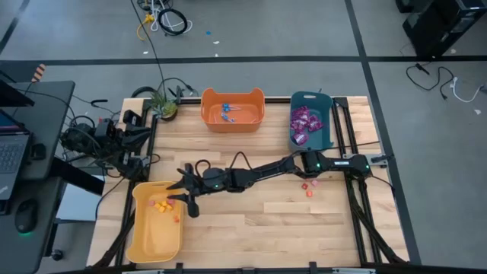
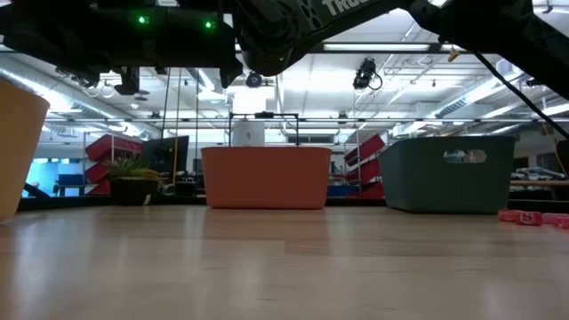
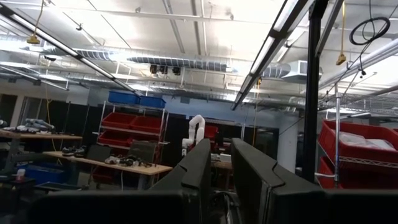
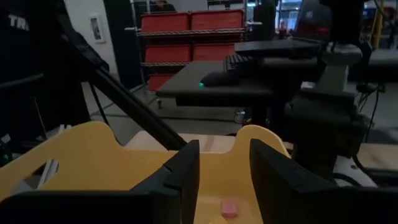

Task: Sort candy
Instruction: Put the red candy into the yellow bin

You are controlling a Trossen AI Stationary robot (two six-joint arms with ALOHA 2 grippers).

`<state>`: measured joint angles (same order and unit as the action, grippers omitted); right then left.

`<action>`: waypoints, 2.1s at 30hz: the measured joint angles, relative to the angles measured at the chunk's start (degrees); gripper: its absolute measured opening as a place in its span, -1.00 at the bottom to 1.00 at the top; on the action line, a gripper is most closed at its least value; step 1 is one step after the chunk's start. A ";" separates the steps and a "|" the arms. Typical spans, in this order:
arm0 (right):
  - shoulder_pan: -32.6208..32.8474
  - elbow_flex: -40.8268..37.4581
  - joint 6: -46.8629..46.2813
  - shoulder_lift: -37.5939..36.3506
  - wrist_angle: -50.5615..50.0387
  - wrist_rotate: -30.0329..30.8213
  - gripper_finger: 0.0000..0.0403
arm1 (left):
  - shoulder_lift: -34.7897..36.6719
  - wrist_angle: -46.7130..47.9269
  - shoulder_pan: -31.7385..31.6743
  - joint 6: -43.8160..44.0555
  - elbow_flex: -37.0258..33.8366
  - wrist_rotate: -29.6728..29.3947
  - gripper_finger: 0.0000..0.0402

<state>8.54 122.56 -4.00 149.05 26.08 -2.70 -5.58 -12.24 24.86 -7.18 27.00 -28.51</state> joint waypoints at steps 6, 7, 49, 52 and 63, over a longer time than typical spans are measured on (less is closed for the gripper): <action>0.97 0.00 4.20 -0.82 -1.05 -0.26 -0.39 | 0.00 0.68 0.02 0.00 0.00 0.00 -0.67; 1.11 0.00 4.51 -1.30 -2.27 -0.32 -0.39 | 0.00 0.68 0.00 0.00 0.00 0.00 -0.67; 7.94 -0.09 -9.30 -24.28 -93.51 9.03 -0.45 | 0.02 1.53 0.02 0.00 0.00 0.15 -0.67; 8.27 -0.09 -9.35 -26.07 -94.12 11.25 -0.49 | 0.00 1.62 0.01 0.02 0.00 0.14 -0.67; 9.44 -0.09 -6.17 -29.48 -95.95 17.95 -0.56 | 0.00 1.98 0.02 0.01 0.00 0.17 -0.67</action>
<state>17.98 122.48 -10.17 119.57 -69.87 15.25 -5.58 -10.26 24.88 -7.17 27.00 -28.35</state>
